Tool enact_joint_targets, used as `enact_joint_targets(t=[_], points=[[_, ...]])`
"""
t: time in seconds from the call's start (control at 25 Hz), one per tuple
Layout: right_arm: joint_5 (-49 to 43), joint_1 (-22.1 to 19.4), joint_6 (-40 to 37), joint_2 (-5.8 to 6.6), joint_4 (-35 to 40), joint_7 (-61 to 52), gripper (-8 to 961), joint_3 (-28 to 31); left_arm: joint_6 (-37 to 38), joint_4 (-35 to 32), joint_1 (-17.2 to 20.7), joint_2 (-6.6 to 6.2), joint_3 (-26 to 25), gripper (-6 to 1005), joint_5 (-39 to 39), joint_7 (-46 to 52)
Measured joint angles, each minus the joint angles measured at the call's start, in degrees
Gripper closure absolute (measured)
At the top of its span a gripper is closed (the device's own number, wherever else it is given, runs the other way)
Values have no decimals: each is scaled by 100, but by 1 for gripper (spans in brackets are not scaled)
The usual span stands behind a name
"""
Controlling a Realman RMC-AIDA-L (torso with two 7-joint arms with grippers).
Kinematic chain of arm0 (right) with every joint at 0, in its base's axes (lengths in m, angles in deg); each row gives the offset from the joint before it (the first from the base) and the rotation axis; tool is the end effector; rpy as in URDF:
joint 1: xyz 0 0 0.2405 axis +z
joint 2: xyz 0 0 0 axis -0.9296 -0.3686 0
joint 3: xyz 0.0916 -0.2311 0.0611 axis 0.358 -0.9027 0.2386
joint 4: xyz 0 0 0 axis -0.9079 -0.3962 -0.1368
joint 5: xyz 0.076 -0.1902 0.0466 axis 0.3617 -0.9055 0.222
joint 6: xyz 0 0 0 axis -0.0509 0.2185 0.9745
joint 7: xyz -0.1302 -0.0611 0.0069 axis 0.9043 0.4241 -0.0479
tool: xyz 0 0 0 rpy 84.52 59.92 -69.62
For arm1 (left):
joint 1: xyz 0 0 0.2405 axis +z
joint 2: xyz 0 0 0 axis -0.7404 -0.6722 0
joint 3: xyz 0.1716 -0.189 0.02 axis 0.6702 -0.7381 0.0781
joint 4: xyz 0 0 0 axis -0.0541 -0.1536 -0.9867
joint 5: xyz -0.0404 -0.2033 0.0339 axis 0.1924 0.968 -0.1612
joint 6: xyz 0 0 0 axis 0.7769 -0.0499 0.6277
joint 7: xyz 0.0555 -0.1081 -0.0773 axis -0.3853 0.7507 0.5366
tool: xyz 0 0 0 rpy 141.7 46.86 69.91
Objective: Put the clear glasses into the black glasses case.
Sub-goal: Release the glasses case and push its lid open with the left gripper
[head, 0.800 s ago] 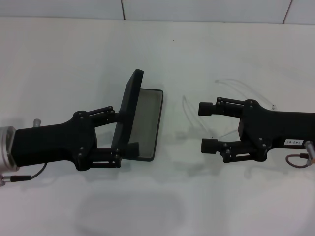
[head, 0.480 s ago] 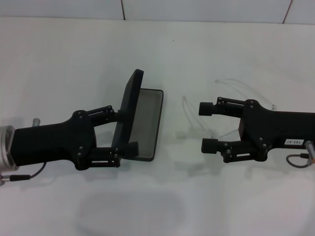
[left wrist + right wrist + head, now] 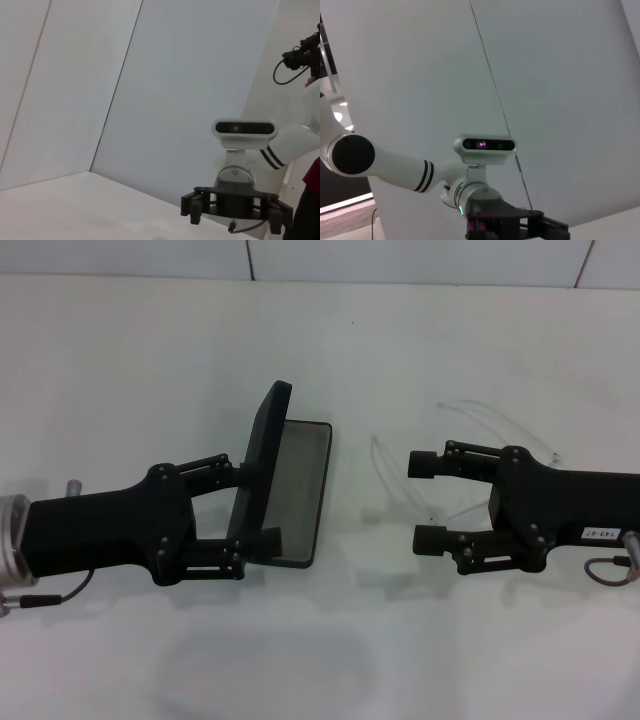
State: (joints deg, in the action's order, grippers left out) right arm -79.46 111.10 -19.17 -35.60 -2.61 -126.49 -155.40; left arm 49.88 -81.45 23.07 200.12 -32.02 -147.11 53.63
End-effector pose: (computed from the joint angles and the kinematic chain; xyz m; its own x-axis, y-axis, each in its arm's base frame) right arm 0.2210 0.2996 -0.0207 0.6603 -0.2189 -0.7184 -0.1931 -0.9739 0.1192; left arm -0.2624 0.2725 0.0094 0.6715 0.3080 0.6740 0.3428 -0.9355 0.0860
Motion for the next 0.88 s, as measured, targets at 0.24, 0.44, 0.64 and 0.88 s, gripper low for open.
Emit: enact_joint_targets(t=[0.24, 0.44, 0.64, 0.88], points=[[429, -230, 0, 17, -93, 189, 94, 0, -5, -105, -93, 9, -182, 133, 26, 348], [1254, -595, 2, 50, -548, 351, 94, 0, -419, -1155, -213, 152, -288, 135, -8, 1904], [2312, -1137, -21, 89, -914, 646, 94, 1, -1276, -2861, -249, 483, -197, 137, -523, 3545], [3233, -1661, -37, 153, -1012, 991, 94, 0, -2315, -3863, -463, 485, 716, 139, -1695, 5784]])
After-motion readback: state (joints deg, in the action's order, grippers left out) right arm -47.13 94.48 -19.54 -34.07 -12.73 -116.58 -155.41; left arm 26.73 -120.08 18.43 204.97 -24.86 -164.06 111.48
